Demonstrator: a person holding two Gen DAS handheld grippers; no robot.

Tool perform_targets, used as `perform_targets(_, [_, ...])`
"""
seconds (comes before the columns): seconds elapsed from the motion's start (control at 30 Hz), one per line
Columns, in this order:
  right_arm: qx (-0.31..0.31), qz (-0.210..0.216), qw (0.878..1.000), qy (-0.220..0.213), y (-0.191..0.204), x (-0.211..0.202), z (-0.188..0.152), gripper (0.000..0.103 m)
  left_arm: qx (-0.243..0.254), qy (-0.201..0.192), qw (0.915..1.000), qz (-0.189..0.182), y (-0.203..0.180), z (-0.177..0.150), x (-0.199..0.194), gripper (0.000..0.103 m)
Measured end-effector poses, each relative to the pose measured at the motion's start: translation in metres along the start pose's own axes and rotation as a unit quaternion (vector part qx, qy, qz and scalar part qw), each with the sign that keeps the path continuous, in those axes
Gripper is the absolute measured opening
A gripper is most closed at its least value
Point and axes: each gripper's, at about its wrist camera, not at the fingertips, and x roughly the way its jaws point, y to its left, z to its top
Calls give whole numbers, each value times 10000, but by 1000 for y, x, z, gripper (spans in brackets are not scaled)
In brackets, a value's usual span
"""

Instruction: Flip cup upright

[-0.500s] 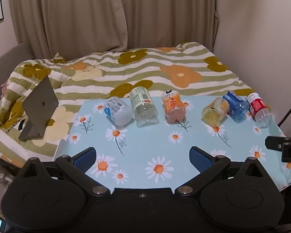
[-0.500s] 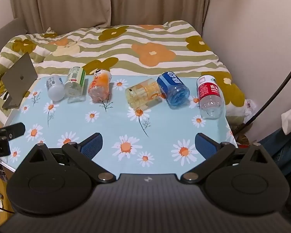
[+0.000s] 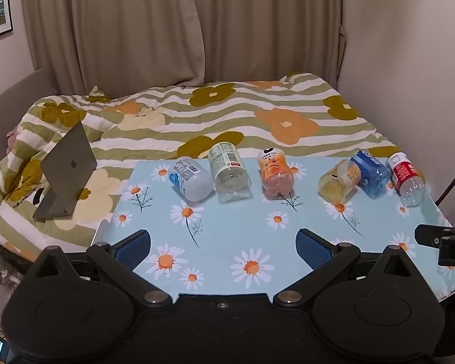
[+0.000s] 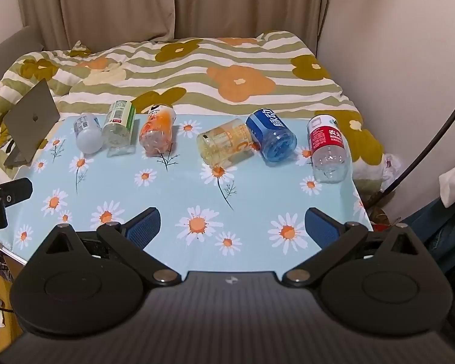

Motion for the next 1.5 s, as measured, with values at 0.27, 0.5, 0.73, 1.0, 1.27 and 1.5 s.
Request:
perform_targets(0.27, [-1,14,10000,3,-1,-1,-7,103,-40,-38,10000,-4,1,-2,-5,103])
perform_targets(0.5, [0,11,10000,-1,-1,-2,-7,103,-59,-58,10000,28,-1,-3,-6,103])
perform_targets(0.73, [-5,19,10000,4,-1,-1,-8,103,-71,-67,9999,34,0,-4,-8,103])
perform_targets(1.0, [-68,43,10000,28,-2,-7,-16,103,-89,-82,9999,68,0,-8,-13,103])
perform_targets(1.27, [-65,45,10000,32,-2,-7,-15,103,-74,-91,9999,75,-3,-9,-15,103])
perform_targets(1.5, [-65,47,10000,34,-3,-8,-16,103,-74,-88,9999,74,-4,-9,-15,103])
